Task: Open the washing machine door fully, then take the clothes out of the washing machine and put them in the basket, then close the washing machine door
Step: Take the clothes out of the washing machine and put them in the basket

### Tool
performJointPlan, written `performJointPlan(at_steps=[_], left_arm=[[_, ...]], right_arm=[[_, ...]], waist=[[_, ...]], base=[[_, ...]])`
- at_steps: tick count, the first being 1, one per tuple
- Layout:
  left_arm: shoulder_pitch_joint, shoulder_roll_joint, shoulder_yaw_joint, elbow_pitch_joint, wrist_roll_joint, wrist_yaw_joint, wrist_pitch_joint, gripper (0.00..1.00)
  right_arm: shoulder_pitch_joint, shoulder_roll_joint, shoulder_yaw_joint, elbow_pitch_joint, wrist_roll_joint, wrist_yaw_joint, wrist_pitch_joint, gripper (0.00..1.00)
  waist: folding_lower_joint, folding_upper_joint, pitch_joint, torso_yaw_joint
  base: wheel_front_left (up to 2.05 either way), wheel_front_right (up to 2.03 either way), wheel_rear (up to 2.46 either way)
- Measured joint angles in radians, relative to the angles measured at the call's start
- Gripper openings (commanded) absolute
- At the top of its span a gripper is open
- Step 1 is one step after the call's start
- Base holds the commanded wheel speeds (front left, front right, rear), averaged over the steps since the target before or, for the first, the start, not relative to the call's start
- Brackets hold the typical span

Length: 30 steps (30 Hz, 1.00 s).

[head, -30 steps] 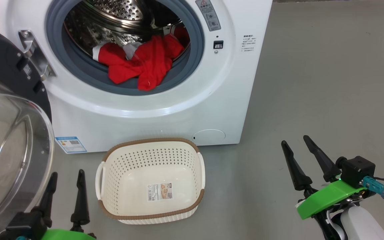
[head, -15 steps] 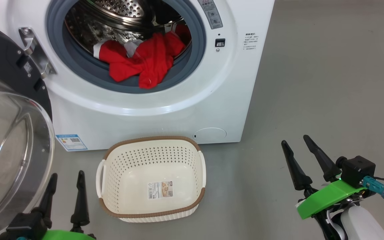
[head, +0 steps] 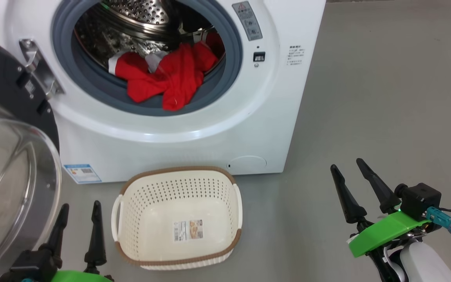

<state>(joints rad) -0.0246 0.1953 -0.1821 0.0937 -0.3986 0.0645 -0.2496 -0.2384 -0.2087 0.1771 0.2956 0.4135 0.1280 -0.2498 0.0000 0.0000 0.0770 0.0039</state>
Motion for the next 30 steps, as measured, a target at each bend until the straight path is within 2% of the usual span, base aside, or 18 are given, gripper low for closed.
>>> performJointPlan(at_steps=[13, 30], left_arm=[[-0.001, -0.005, 0.002, 0.006, 0.000, -0.009, 0.000, 1.00], [-0.002, -0.010, 0.007, 0.011, 0.010, -0.009, 0.000, 1.00]], right_arm=[[0.000, 0.001, -0.002, 0.000, 0.000, 0.000, 0.000, 1.00], [0.000, 0.001, -0.001, 0.000, 0.000, 0.000, 0.000, 1.00]], waist=[[0.0000, 0.0001, 0.000, 0.004], [0.0000, 0.0000, 0.012, 0.012]], base=[[1.42, -1.42, 0.00], [0.12, -0.12, 0.00]])
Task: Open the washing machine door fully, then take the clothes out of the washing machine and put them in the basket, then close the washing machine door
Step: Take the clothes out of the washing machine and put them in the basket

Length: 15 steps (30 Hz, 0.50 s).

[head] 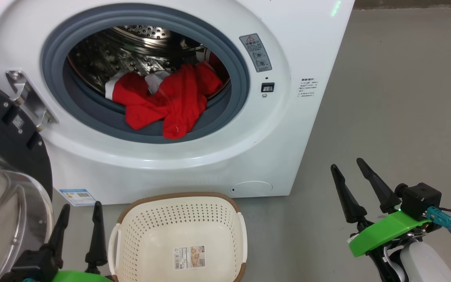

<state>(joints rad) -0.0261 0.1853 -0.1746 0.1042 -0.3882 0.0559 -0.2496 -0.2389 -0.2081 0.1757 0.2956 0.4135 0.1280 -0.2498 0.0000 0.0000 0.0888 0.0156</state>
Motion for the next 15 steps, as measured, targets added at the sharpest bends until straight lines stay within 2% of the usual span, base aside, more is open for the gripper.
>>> performJointPlan(at_steps=[15], left_arm=[[0.000, -0.004, 0.007, 0.001, 0.014, 0.000, 0.000, 1.00]], right_arm=[[0.000, 0.000, 0.000, 0.000, 0.000, 0.000, 0.000, 1.00]], waist=[[0.0000, 0.0000, 0.001, -0.004]], base=[[0.00, 0.00, 0.00]])
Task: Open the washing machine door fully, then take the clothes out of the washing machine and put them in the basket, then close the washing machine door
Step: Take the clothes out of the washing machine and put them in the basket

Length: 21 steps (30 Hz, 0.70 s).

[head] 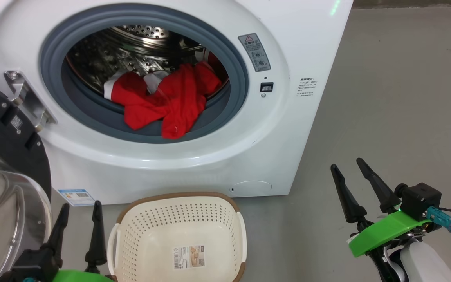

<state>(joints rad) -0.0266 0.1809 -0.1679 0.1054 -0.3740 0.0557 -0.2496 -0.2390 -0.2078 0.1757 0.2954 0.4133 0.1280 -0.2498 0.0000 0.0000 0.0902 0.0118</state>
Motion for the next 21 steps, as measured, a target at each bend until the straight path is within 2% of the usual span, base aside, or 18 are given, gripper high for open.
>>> performJointPlan(at_steps=[15, 21], left_arm=[[-0.071, 0.006, -0.024, 0.017, 0.012, -0.009, 0.003, 1.00], [-0.135, 0.007, -0.038, 0.043, 0.021, -0.009, 0.037, 1.00]], right_arm=[[-0.009, 0.000, 0.000, -0.009, -0.007, 0.000, 0.000, 1.00], [-0.018, 0.001, -0.001, -0.016, -0.007, 0.000, 0.000, 1.00]], waist=[[0.0001, 0.0000, 0.031, -0.007], [0.0001, 0.0000, 0.064, -0.017]], base=[[0.00, 0.00, 0.00], [0.00, 0.00, 0.00]])
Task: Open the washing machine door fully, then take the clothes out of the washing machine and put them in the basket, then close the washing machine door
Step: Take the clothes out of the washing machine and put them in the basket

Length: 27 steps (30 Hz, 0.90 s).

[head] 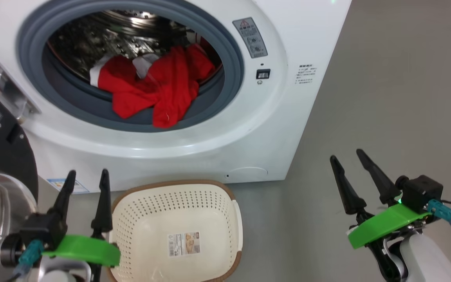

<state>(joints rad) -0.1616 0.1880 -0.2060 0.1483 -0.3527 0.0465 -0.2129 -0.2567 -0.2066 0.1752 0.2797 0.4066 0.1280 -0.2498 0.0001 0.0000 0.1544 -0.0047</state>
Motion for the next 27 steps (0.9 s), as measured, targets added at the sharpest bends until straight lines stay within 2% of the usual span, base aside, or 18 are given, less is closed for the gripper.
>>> performJointPlan(at_steps=[12, 27], left_arm=[[-0.203, -0.011, -0.040, 0.122, 0.014, -0.020, 0.054, 1.00], [-0.562, -0.043, -0.030, 0.409, -0.060, -0.104, 0.124, 1.00]], right_arm=[[-0.054, 0.017, -0.013, -0.016, 0.000, 0.000, 0.000, 1.00], [-0.129, 0.019, -0.026, -0.049, -0.005, 0.000, 0.000, 1.00]], waist=[[-0.0001, 0.0000, 0.094, -0.022], [-0.0001, 0.0000, 0.228, -0.071]], base=[[0.00, 0.00, 0.00], [0.00, 0.00, 0.00]])
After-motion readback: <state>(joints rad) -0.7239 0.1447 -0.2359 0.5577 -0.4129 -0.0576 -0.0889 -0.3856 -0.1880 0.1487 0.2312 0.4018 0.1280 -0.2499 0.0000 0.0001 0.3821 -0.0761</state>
